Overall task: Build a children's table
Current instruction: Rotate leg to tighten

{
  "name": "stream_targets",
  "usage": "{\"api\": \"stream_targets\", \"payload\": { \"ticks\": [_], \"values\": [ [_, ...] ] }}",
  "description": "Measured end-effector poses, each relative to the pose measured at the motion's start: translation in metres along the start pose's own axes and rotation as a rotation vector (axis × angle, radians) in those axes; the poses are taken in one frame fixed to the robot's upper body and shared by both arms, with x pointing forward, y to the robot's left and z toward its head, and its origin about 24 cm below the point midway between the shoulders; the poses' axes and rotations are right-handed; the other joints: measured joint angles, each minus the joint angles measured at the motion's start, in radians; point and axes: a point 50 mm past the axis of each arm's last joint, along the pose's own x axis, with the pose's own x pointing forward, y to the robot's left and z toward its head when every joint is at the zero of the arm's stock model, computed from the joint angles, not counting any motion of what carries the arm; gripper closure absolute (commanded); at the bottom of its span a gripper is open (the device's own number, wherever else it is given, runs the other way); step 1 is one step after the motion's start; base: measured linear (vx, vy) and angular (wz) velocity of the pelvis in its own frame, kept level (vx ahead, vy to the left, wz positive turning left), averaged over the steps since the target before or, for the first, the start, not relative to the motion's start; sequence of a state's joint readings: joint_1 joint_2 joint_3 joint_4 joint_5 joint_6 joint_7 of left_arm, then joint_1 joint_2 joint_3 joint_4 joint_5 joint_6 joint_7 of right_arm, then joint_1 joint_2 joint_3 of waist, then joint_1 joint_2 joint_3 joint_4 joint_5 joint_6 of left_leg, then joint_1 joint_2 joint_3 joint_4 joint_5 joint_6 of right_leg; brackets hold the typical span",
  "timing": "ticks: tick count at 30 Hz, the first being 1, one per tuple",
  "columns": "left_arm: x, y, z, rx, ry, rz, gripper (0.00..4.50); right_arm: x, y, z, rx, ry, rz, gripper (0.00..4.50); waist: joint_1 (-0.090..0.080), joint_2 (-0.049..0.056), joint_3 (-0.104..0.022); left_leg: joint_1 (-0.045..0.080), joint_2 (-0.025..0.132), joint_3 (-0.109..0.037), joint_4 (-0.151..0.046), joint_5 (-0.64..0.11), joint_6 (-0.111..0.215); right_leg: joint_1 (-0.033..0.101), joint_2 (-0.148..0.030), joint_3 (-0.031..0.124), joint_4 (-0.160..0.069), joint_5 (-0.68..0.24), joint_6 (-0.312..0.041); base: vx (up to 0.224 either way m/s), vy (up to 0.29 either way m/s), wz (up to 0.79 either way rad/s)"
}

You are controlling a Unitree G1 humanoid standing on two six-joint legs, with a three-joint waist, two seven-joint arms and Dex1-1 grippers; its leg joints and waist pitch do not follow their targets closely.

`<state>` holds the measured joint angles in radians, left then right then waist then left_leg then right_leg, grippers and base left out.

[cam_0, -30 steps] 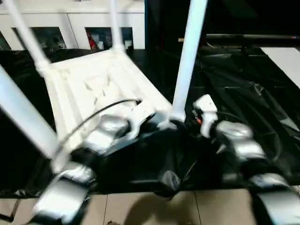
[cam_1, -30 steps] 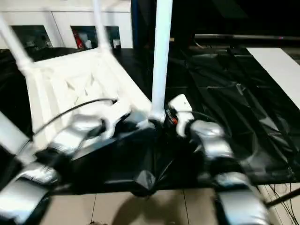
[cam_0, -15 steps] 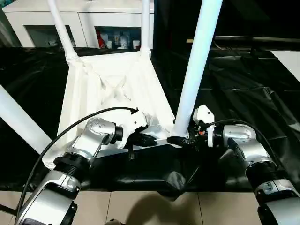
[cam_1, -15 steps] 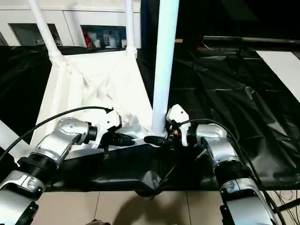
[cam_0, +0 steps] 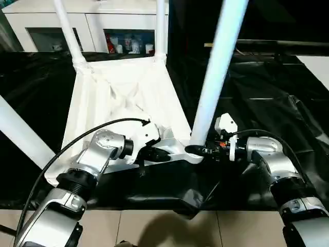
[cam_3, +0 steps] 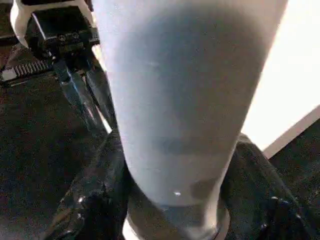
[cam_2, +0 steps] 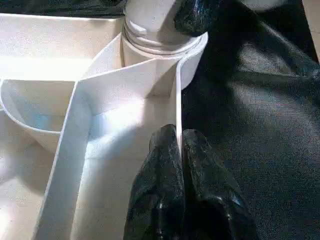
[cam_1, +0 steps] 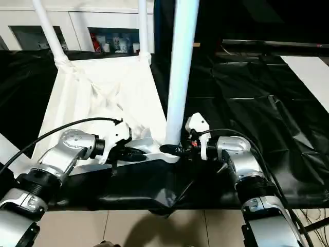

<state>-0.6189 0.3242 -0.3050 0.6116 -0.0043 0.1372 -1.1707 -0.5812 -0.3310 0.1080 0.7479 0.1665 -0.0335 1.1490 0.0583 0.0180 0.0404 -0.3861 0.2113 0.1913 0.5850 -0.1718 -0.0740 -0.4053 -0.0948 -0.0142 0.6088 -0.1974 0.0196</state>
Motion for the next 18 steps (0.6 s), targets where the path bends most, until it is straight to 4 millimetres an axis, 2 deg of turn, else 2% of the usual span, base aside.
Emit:
{"api": "stream_targets", "payload": {
  "ticks": [2, 4, 7, 10, 13, 18],
  "values": [
    [0.001, 0.002, 0.0, -0.014, -0.002, 0.036, 4.5, 0.005, -0.001, -0.001, 0.014, -0.014, -0.051, 2.39, -0.003, -0.001, 0.0, 0.001, 0.0, 0.0, 0.001, 0.0, 0.0, 0.0, 0.0, 0.001, 0.002, 0.0, 0.0, 0.0, 0.0, 0.0],
    [0.016, 0.012, 0.007, -0.064, -0.006, 0.171, 4.5, 0.013, -0.011, -0.004, 0.093, -0.063, -0.272, 2.4, -0.011, -0.003, 0.0, 0.003, -0.001, 0.0, 0.002, 0.0, -0.001, 0.002, 0.0, 0.002, 0.003, 0.002, -0.002, 0.0, 0.0, 0.0],
    [0.037, 0.017, 0.017, -0.117, -0.005, 0.289, 4.5, 0.021, -0.02, -0.005, 0.169, -0.09, -0.502, 2.43, -0.022, -0.004, 0.001, 0.003, -0.002, 0.0, 0.002, 0.0, -0.001, 0.002, -0.001, 0.003, 0.001, 0.002, -0.001, -0.019, 0.002, 0.0],
    [0.049, 0.02, 0.024, -0.148, -0.01, 0.369, 4.5, 0.031, -0.022, -0.005, 0.228, -0.112, -0.677, 2.43, -0.028, -0.003, 0.0, 0.003, -0.003, -0.001, 0.002, 0.0, -0.001, 0.002, -0.001, 0.003, 0.001, 0.0, 0.002, 0.0, 0.0, 0.0],
    [0.056, 0.021, 0.027, -0.156, -0.011, 0.407, 4.5, 0.04, -0.022, -0.003, 0.26, -0.123, -0.785, 2.43, -0.029, -0.001, -0.001, 0.003, -0.003, -0.002, 0.001, 0.0, -0.001, 0.002, 0.0, 0.002, 0.0, 0.0, 0.002, 0.0, 0.0, 0.0],
    [0.056, 0.021, 0.028, -0.144, -0.012, 0.407, 4.5, 0.042, -0.021, -0.001, 0.247, -0.136, -0.805, 2.43, -0.03, 0.001, -0.003, 0.003, -0.003, -0.003, 0.0, 0.0, -0.001, 0.002, 0.001, 0.001, 0.0, 0.004, -0.002, 0.0, 0.0, 0.0]
  ]
}}
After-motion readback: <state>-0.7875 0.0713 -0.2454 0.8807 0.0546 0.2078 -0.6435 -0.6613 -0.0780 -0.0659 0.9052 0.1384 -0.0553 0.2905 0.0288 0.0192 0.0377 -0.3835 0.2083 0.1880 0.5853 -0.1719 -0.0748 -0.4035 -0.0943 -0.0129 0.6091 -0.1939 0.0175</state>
